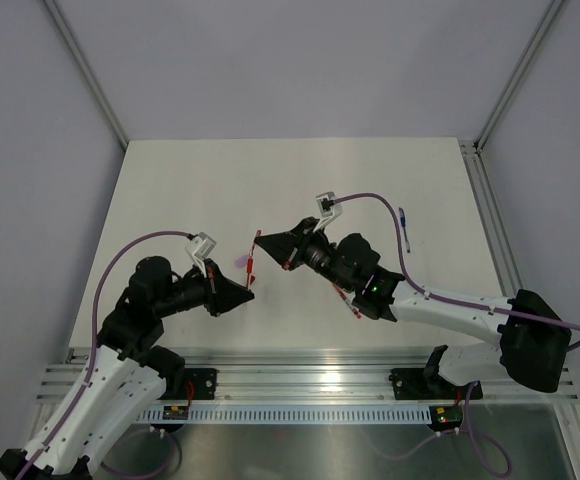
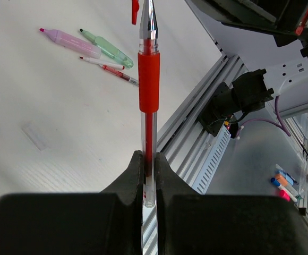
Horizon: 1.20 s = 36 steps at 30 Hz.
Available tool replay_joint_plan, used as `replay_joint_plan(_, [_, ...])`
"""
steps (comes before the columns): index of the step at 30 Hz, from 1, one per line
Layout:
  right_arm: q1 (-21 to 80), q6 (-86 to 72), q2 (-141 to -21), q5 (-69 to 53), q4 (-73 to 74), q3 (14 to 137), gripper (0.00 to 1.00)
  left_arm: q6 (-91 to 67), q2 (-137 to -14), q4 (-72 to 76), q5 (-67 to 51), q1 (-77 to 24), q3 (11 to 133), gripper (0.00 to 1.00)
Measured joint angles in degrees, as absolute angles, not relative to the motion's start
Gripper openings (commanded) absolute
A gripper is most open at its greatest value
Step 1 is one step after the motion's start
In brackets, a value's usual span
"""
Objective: Insert the pens into the pen caps
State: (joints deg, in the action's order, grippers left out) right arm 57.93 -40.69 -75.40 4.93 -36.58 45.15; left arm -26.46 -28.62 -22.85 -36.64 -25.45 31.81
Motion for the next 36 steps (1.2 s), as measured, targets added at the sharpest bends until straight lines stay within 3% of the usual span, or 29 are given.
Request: replay_joint_plan(36, [59.9,-38.6,-76.4,3.8,-31.4,49.8,0.0,-26.5,-28.9,-23.0,-36.8,-25.5,31.8,0.0])
